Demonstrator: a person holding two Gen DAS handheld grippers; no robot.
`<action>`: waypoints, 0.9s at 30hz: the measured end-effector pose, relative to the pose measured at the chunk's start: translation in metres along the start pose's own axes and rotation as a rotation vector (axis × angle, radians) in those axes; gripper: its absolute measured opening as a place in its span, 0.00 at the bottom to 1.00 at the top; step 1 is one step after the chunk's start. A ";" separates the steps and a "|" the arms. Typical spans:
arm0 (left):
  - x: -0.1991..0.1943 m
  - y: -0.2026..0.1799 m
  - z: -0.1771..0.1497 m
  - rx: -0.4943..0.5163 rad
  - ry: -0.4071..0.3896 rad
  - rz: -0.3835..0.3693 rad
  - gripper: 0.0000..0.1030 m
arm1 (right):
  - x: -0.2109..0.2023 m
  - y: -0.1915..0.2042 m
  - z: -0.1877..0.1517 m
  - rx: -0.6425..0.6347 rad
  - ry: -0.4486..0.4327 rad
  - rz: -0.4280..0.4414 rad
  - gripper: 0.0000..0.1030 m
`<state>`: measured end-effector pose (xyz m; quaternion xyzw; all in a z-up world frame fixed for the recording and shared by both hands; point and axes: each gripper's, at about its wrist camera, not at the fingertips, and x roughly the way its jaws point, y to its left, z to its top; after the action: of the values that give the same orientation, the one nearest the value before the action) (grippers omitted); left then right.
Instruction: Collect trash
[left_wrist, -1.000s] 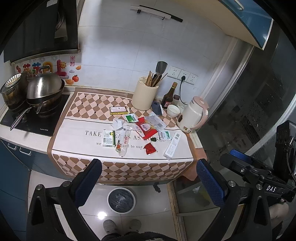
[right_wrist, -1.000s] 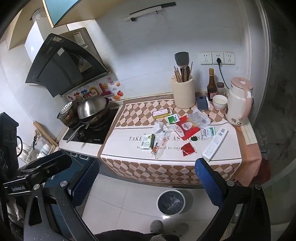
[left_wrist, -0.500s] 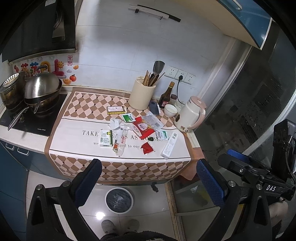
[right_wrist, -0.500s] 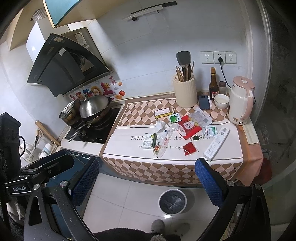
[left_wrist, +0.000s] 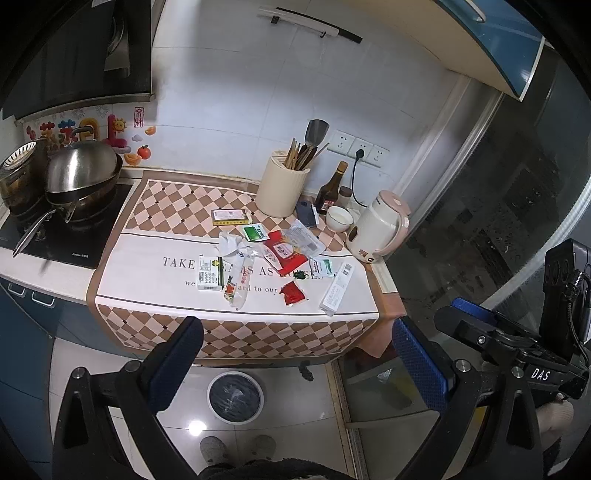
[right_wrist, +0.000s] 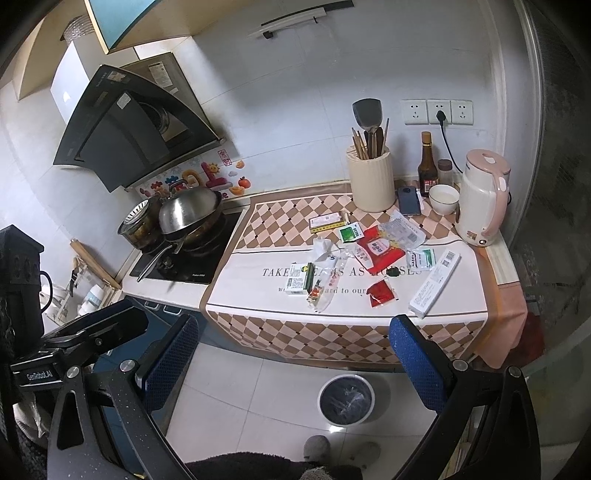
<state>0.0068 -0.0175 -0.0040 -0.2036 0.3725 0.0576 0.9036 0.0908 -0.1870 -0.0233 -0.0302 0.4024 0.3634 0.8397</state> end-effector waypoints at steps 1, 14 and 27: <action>0.000 0.000 0.000 -0.001 0.001 -0.003 1.00 | 0.000 0.000 0.000 -0.001 0.000 0.001 1.00; -0.002 0.007 0.001 -0.005 0.002 -0.020 1.00 | 0.000 0.001 0.000 0.002 0.001 0.002 1.00; -0.002 0.007 0.001 -0.004 0.004 -0.023 1.00 | 0.002 0.002 -0.003 -0.005 0.007 0.001 1.00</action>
<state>0.0038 -0.0108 -0.0044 -0.2099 0.3719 0.0473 0.9030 0.0881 -0.1854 -0.0258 -0.0334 0.4042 0.3648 0.8381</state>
